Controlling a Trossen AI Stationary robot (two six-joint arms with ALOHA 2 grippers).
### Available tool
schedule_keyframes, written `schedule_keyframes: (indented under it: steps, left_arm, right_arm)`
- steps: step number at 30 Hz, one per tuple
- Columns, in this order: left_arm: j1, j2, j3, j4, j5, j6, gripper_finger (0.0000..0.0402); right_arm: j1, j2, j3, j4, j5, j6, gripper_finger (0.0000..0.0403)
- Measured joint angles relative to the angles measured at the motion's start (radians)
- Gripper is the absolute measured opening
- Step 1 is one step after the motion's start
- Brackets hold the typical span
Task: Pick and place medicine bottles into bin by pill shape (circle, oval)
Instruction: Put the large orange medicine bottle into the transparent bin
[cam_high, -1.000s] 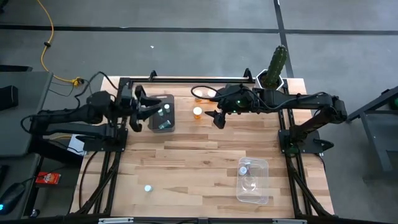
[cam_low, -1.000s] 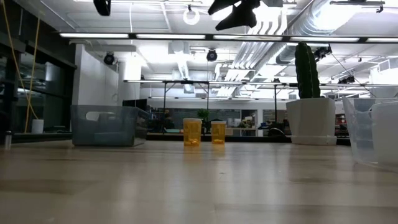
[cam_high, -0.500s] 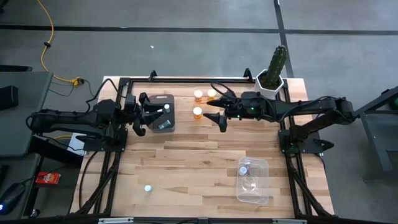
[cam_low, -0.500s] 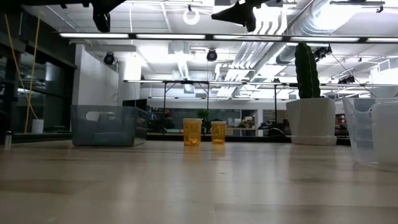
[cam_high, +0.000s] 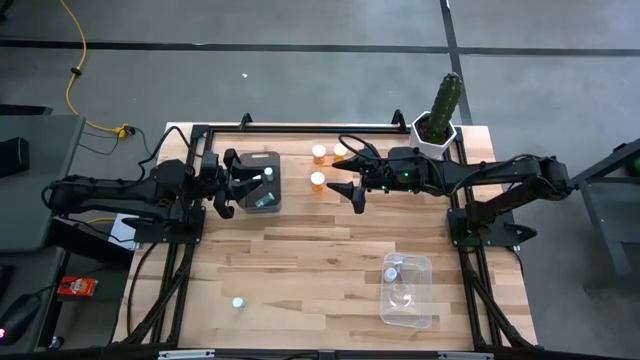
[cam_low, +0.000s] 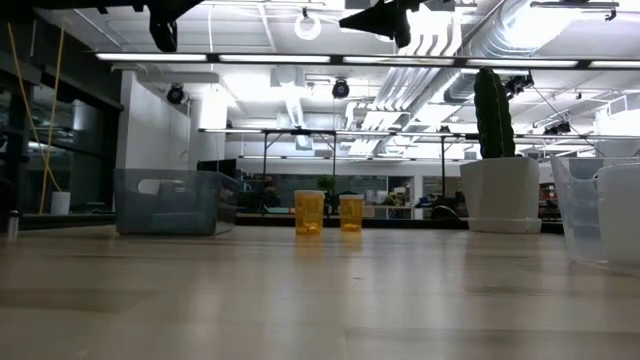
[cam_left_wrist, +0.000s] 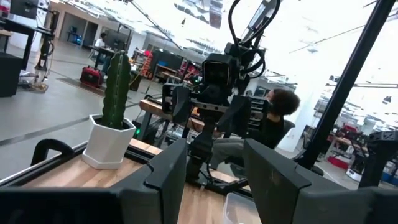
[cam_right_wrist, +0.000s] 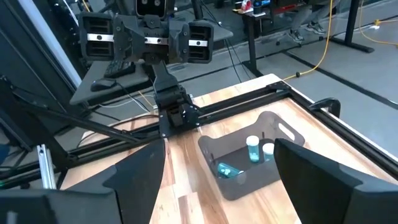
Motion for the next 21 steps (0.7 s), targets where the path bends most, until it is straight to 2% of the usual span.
schedule_keyframes:
  steps: [7,10,15,18,21]
  left_arm:
    - [0.0,0.0,0.0,0.0,0.0,0.0,0.0149]
    - [0.0,0.0,0.0,0.0,0.0,-0.001,0.0149]
    - [0.0,0.0,0.0,0.0,0.0,-0.02,0.0149]
    - [0.0,0.0,0.0,0.0,0.0,-0.027,0.0149]
    - [0.0,0.0,0.0,-0.001,0.0,-0.027,0.0149]
  right_arm:
    - [0.0,0.008,0.002,-0.001,0.0,0.044,0.0293]
    - [-0.008,0.039,0.005,-0.026,0.055,0.105,0.0293]
    - [-0.042,0.182,0.157,-0.272,0.093,0.164,0.0293]
    - [-0.062,0.293,0.273,-0.417,0.193,0.167,0.0293]
    - [-0.096,0.402,0.354,-0.511,0.228,0.181,0.0293]
